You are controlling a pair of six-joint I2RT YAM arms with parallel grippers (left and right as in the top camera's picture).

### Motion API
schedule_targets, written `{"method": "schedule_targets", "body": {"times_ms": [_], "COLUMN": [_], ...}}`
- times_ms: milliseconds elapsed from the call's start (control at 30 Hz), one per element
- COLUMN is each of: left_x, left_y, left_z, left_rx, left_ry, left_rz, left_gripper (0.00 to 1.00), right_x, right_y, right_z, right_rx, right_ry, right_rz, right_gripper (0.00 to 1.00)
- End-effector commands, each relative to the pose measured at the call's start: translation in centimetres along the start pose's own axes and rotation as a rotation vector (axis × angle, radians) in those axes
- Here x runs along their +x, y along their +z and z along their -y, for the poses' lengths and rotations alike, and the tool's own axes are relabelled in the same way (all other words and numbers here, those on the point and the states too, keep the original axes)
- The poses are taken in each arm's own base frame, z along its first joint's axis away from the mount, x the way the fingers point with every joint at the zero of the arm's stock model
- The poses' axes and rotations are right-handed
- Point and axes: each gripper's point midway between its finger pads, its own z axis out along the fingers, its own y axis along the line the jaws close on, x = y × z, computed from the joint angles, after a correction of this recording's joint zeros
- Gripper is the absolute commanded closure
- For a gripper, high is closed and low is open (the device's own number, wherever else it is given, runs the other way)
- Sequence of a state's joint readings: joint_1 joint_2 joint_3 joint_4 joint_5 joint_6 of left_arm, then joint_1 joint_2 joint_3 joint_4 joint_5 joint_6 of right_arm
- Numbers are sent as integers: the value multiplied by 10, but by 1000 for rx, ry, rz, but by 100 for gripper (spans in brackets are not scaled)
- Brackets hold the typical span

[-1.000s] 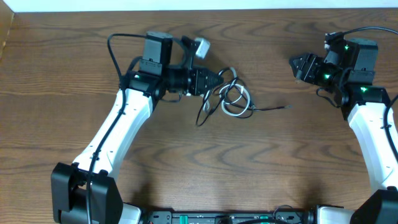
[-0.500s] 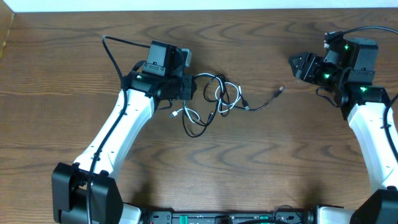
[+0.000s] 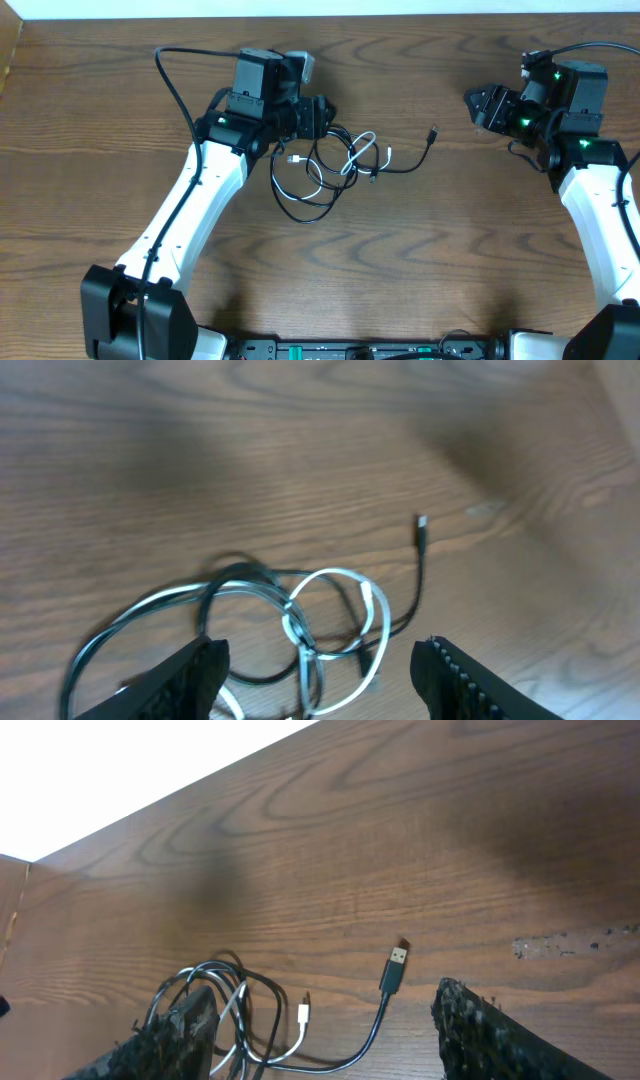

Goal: Untangle cables

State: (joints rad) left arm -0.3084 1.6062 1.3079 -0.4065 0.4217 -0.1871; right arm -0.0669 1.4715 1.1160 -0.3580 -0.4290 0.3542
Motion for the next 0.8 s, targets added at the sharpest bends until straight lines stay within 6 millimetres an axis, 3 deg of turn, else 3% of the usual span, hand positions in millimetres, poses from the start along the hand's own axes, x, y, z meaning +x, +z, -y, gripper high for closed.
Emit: {"method": "schedule_targets", "body": {"times_ms": [0, 67, 233, 433, 533, 767], "left_x": [-4, 11, 47, 84, 93, 90], "left_y": [0, 20, 50, 77, 86, 90], "left_z": [18, 18, 43, 37, 31, 17], "left_rx": [48, 58, 203, 177, 159, 78], "left_ry": [19, 12, 39, 76, 69, 91], "left_rz": [3, -56, -196, -313, -339, -320], "left_gripper": [35, 35, 35, 35, 38, 46], "right_x": [1, 0, 1, 1, 1, 2], "right_y": [1, 1, 1, 1, 1, 1], "right_z": [-1, 0, 0, 0, 0, 0], "right_rx": [0, 3, 3, 3, 3, 4], "right_ry": [-20, -20, -20, -20, -20, -18], "right_rz": [-4, -2, -4, -3, -4, -7], "right_gripper": [35, 34, 34, 34, 34, 34]}}
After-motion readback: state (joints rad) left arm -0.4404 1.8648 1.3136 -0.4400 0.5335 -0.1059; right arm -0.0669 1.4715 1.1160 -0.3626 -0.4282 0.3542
